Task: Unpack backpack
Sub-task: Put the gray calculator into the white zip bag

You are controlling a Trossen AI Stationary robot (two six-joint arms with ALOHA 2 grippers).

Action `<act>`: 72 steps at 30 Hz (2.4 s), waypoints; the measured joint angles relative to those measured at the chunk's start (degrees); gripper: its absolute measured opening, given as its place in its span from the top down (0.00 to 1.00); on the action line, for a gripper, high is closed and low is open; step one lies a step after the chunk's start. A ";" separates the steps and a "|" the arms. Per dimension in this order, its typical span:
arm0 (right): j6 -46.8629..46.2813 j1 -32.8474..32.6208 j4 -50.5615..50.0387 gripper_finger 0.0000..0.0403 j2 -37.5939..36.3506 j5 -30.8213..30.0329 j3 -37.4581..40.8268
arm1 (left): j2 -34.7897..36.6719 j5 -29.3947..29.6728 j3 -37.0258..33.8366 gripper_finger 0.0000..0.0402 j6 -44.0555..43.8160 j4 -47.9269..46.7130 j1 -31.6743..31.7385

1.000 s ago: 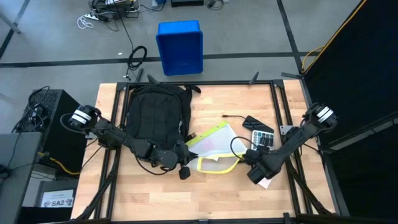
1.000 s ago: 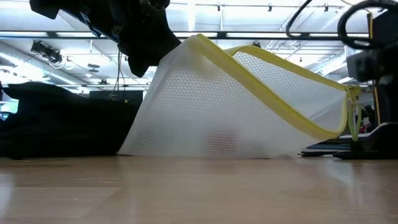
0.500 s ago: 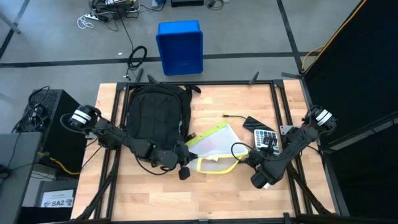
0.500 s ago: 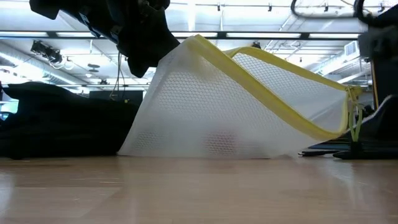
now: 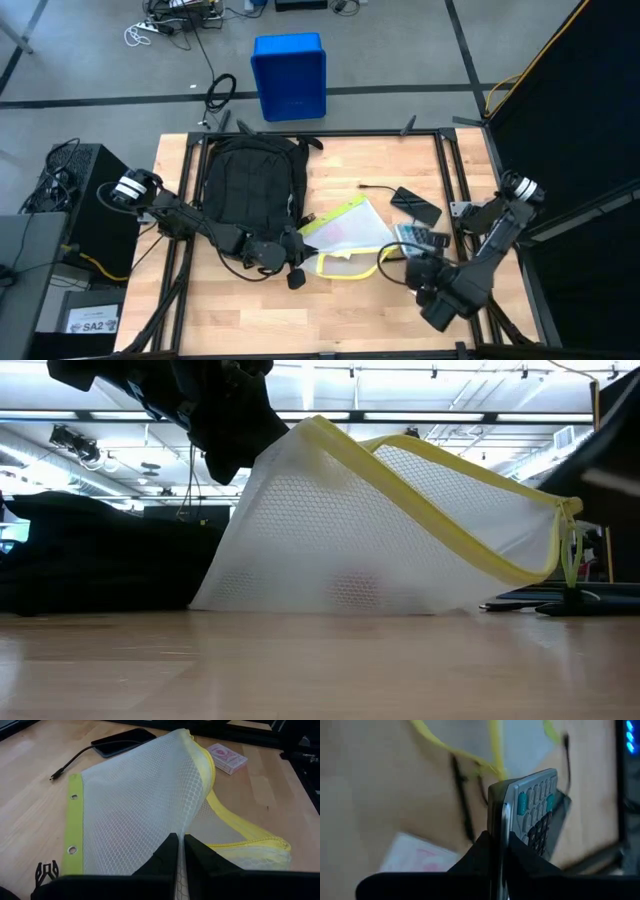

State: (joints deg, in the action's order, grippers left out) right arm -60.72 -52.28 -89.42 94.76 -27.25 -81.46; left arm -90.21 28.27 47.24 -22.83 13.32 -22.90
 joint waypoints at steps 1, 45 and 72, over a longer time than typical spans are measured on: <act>1.29 -0.46 0.96 1.00 0.00 -0.48 -1.28 | 0.00 0.00 -0.01 1.00 0.00 0.02 0.01; 49.04 23.99 33.30 1.00 10.34 -4.00 -5.32 | -0.04 -2.99 0.00 1.00 3.13 5.15 0.02; 50.51 27.36 29.82 0.62 16.70 0.14 -8.85 | -0.04 -5.16 -0.02 1.00 4.56 5.14 0.00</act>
State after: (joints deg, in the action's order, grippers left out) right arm -10.21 -24.92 -59.60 111.46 -27.11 -90.32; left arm -90.26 23.11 47.22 -18.27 18.46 -22.90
